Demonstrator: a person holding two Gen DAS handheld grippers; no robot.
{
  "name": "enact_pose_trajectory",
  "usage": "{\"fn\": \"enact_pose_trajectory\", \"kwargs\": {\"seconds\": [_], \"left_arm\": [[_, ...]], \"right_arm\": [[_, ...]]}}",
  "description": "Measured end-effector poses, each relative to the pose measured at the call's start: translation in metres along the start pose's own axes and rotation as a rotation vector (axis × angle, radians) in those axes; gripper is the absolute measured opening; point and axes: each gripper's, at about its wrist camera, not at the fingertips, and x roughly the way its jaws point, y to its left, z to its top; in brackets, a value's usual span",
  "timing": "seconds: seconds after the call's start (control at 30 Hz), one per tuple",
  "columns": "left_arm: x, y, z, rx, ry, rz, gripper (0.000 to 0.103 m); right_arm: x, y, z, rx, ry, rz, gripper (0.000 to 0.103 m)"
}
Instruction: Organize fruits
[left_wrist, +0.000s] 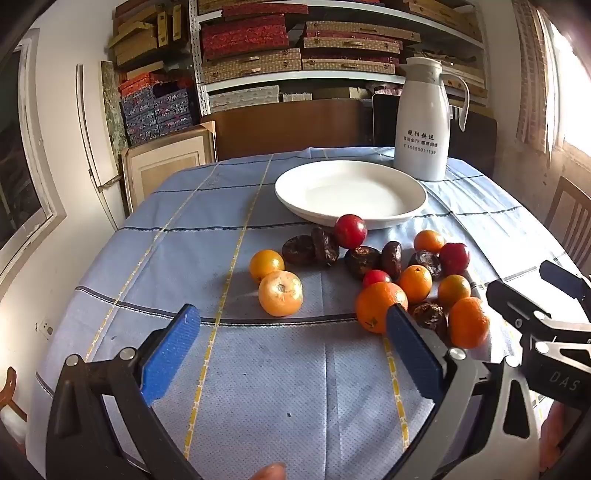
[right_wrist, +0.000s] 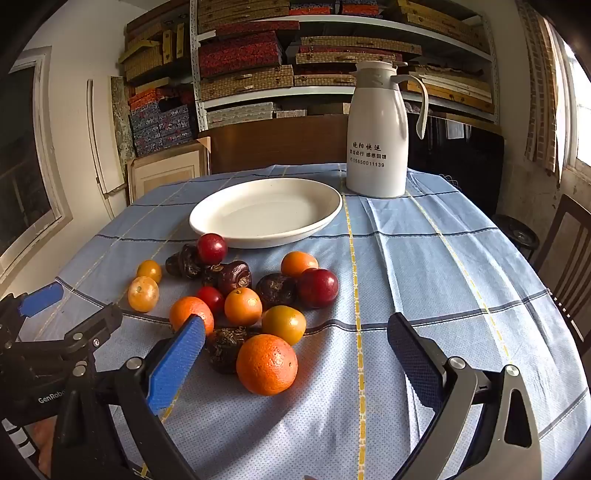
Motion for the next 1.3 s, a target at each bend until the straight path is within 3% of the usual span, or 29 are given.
{"fn": "enact_pose_trajectory", "kwargs": {"seconds": [1.3], "left_arm": [[-0.0039, 0.0003, -0.0004, -0.015, 0.002, -0.037, 0.099]], "right_arm": [[0.0046, 0.002, -0.0011, -0.007, 0.015, -0.005, 0.1]]}}
